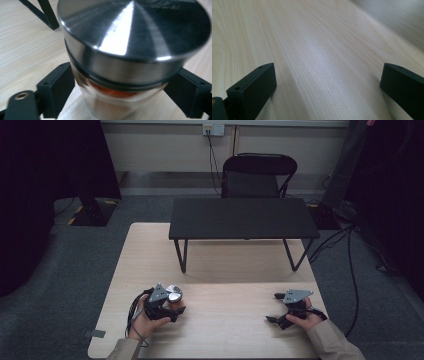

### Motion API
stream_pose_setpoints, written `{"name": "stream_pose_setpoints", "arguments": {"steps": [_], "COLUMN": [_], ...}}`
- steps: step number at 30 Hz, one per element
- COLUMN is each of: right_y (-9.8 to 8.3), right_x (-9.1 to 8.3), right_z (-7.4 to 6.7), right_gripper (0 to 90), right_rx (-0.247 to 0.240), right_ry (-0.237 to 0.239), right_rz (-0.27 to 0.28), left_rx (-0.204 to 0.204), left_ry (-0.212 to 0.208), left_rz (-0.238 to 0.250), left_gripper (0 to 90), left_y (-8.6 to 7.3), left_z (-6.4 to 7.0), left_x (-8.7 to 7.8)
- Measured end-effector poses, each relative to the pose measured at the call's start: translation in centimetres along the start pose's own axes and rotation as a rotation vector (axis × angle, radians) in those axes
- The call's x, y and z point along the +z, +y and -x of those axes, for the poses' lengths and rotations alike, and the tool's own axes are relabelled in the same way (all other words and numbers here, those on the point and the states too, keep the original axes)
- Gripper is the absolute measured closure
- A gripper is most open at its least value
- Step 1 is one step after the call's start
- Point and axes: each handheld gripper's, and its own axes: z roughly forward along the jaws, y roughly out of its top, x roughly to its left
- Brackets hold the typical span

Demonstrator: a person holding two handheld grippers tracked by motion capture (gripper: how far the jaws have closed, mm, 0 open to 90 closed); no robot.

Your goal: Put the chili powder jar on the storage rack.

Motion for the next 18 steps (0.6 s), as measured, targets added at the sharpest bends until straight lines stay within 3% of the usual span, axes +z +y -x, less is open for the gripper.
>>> {"name": "stream_pose_setpoints", "arguments": {"steps": [11, 18], "right_y": [0.01, -0.01], "right_x": [0.0, 0.0], "right_z": [0.01, 0.01], "right_gripper": [0.0, 0.0], "right_rx": [0.0, 0.0], "right_ry": [0.0, 0.0], "right_rz": [0.0, 0.001], "left_rx": [-0.015, 0.005], "left_ry": [-0.01, -0.01], "left_rz": [0.024, 0.032], "left_gripper": [27.9, 29.9], "left_y": [-0.68, -0.87], "left_z": [-0.43, -0.44], "left_x": [0.22, 0.24]}}
